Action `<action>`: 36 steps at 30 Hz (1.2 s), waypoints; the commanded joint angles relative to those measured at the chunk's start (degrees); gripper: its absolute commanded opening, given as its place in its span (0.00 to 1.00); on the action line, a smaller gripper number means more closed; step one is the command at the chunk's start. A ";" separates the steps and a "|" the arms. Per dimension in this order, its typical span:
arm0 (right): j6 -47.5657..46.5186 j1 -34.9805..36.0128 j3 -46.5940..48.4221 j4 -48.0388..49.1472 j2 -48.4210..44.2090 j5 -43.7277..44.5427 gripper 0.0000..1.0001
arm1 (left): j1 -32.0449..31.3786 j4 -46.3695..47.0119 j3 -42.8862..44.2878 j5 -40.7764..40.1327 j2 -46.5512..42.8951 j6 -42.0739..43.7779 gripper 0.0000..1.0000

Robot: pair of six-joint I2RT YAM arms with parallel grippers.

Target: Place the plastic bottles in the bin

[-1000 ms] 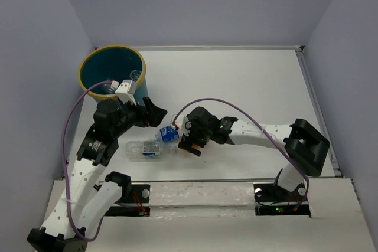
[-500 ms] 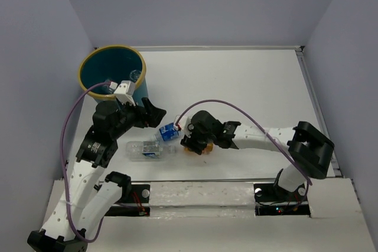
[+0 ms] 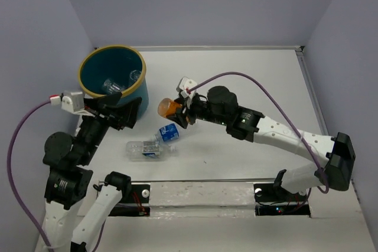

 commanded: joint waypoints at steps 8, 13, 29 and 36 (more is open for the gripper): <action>11.70 -0.71 38.62 32.92 27.27 3.44 0.40 | -0.24 -0.85 6.00 -12.74 -8.15 1.05 0.99; 14.25 -1.32 56.81 34.53 42.03 4.58 0.39 | -0.15 -3.66 5.39 -11.25 -8.15 1.31 0.99; 21.29 -9.67 26.18 34.00 20.73 2.11 0.87 | -0.24 -9.03 2.40 11.40 4.04 6.05 0.99; 21.99 -14.07 -11.51 28.39 -6.70 10.11 0.85 | -3.13 -9.11 -2.26 7.85 15.30 11.24 0.99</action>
